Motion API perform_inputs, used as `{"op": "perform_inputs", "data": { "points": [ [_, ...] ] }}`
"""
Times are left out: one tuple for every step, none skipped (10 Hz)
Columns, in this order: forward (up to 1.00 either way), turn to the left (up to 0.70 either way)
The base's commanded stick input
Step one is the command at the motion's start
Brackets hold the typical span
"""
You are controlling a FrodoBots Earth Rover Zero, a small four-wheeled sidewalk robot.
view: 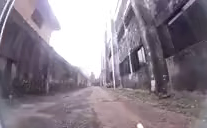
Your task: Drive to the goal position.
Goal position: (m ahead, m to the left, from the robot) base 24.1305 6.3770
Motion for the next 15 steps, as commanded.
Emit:
{"op": "perform_inputs", "data": {
  "points": [
    [1.00, 0.00],
    [1.00, 0.00],
    [1.00, 0.00],
    [1.00, 0.00],
    [1.00, 0.00],
    [1.00, 0.00],
    [1.00, 0.00],
    [1.00, 0.00],
    [1.00, 0.00],
    [1.00, 0.00],
    [1.00, 0.00],
    [1.00, 0.00],
    [1.00, 0.00],
    [1.00, 0.00],
    [1.00, 0.00]
  ]
}}
